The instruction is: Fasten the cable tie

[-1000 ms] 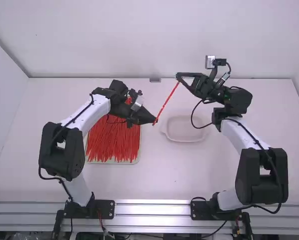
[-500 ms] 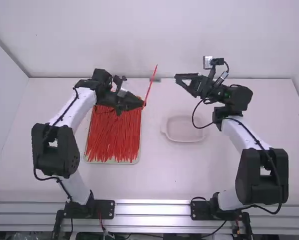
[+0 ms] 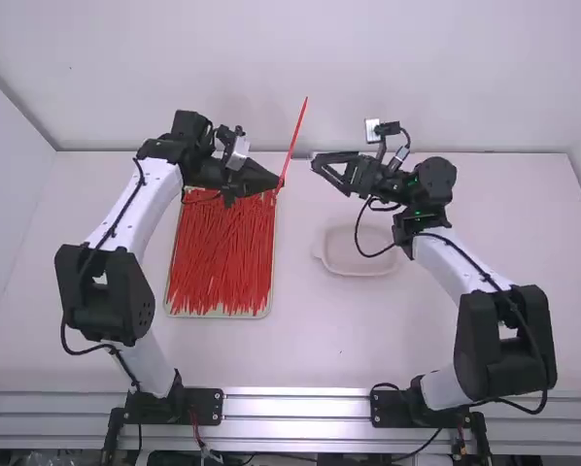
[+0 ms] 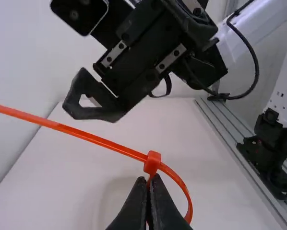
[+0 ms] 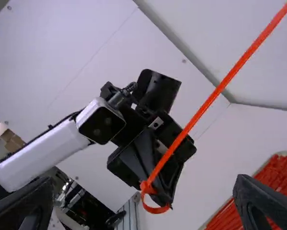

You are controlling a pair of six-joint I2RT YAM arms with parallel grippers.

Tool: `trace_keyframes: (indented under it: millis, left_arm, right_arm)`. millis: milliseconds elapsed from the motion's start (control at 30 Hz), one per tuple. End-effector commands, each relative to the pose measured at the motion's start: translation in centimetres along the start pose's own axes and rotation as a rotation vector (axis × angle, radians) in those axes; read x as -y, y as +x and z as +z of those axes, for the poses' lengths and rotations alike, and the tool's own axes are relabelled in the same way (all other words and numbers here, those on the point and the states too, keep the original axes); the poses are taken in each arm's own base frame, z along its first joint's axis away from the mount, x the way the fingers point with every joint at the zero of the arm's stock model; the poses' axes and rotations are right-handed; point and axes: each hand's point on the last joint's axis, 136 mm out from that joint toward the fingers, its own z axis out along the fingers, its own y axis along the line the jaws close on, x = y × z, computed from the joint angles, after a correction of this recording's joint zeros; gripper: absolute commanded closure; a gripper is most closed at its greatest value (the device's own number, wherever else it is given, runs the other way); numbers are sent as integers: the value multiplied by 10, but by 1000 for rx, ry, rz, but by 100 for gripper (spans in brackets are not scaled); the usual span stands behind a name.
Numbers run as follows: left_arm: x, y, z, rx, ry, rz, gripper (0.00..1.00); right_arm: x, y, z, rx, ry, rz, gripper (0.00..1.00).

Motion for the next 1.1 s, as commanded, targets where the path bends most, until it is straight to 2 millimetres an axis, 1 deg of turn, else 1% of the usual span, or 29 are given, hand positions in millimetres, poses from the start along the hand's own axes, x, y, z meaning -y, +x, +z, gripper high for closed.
trace_keyframes:
  millis: [0, 100, 300, 433, 567, 700, 800, 900, 967, 1000, 1067]
  left_arm:
    - [1, -15, 0, 46, 21, 32, 98]
    - [1, -21, 0, 59, 27, 47, 98]
    - [2, -24, 4, 62, 40, 63, 98]
    - [3, -25, 4, 67, 43, 65, 98]
    - [6, -27, 11, 69, 61, 78, 98]
    - [6, -28, 11, 69, 61, 94, 98]
    - [7, -29, 16, 71, 73, 108, 98]
    - [7, -29, 15, 71, 71, 112, 98]
    - [7, -29, 16, 71, 74, 113, 98]
    - [7, -29, 16, 71, 74, 113, 98]
    - [7, -29, 16, 71, 74, 112, 98]
  right_arm:
    - [-11, -1, 4, 10, -13, -63, 1]
    - [-13, 0, 10, 19, -15, -77, 1]
    - [-18, 5, 20, 19, -27, -97, 1]
    - [-17, 7, 26, 29, -18, -82, 1]
    - [-16, 7, 29, 41, -12, -76, 1]
    - [-16, 6, 30, 49, -7, -73, 1]
    - [-16, 6, 30, 49, -8, -75, 1]
    - [-17, 7, 31, 46, -10, -90, 16]
    - [-18, 9, 33, 41, -15, -90, 36]
    - [-18, 9, 33, 40, -17, -89, 40]
    - [-20, 10, 34, 40, -21, -92, 58]
